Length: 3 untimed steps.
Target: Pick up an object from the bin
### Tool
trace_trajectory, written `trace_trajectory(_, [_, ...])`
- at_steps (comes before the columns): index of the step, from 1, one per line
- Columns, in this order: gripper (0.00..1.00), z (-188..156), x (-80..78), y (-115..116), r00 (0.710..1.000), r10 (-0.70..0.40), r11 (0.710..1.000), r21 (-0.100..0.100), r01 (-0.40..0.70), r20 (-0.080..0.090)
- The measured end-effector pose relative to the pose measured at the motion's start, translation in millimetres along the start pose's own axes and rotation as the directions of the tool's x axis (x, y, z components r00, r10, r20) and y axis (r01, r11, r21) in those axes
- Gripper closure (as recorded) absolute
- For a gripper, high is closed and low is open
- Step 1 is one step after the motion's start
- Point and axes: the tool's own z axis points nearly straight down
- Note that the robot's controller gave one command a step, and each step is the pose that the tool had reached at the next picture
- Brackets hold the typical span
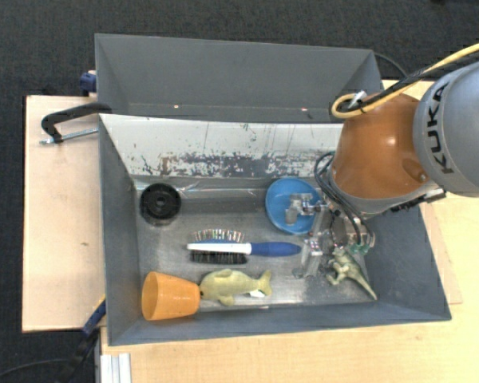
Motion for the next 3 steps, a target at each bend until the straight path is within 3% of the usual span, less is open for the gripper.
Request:
trace_trajectory(1, [0.0,80,-30.4,-17,0.932,0.363,0.932,0.001,-0.363,-0.004])
trace_trajectory(2, [1.0,78,-31.9,-16,0.932,0.362,0.932,0.0,-0.362,0.001])
trace_trajectory(3, [1.0,-59,-34.1,-16,0.939,0.345,0.939,-0.003,-0.345,0.009])
